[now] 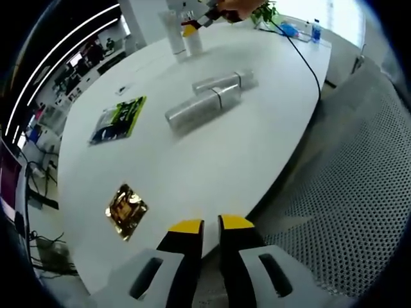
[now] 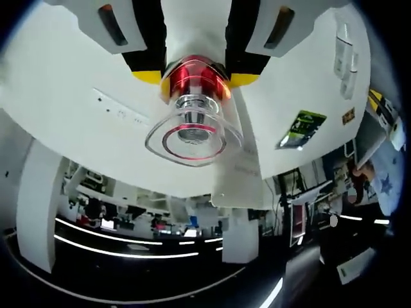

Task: Arrange the skincare products in the storage area until every visible bottle or jar stands upright without overlapping.

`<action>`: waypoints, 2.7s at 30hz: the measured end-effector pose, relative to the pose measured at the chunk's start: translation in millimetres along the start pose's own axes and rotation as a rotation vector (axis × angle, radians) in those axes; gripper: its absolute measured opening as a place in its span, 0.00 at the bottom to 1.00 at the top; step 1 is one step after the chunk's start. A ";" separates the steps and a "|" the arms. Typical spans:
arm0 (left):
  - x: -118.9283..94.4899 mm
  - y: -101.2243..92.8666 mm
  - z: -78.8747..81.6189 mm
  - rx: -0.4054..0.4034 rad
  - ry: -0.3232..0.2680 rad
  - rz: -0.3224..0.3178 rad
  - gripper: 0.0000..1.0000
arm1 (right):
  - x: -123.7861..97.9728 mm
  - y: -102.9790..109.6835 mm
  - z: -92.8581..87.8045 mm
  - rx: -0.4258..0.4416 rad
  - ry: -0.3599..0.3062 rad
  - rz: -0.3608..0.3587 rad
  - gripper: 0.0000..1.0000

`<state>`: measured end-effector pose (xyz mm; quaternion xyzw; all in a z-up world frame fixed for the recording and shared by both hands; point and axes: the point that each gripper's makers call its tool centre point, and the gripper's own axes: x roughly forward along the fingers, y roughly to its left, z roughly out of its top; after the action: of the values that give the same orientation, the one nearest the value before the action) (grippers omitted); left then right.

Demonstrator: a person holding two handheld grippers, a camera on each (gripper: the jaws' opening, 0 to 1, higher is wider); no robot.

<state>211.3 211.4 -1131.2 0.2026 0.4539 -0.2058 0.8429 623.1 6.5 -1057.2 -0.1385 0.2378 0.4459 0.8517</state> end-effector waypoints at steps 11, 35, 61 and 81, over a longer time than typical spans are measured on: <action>-1.3 3.2 2.5 -0.002 -0.014 0.017 0.08 | -2.1 -0.3 -1.7 0.019 -0.023 0.029 0.30; -3.8 6.9 5.8 -0.001 -0.032 0.040 0.08 | -11.0 7.2 -20.5 0.010 0.111 0.011 0.45; -2.1 5.2 2.7 -0.009 -0.016 0.025 0.03 | -1.5 1.4 -28.8 -0.031 0.182 0.021 0.25; -2.2 5.5 2.0 -0.010 -0.012 0.027 0.03 | 3.7 5.0 -25.0 -0.013 0.201 -0.003 0.25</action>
<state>214.4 215.3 -1127.5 0.2034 0.4473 -0.1933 0.8493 613.7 0.7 -1080.5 -0.1883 0.3192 0.4301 0.8232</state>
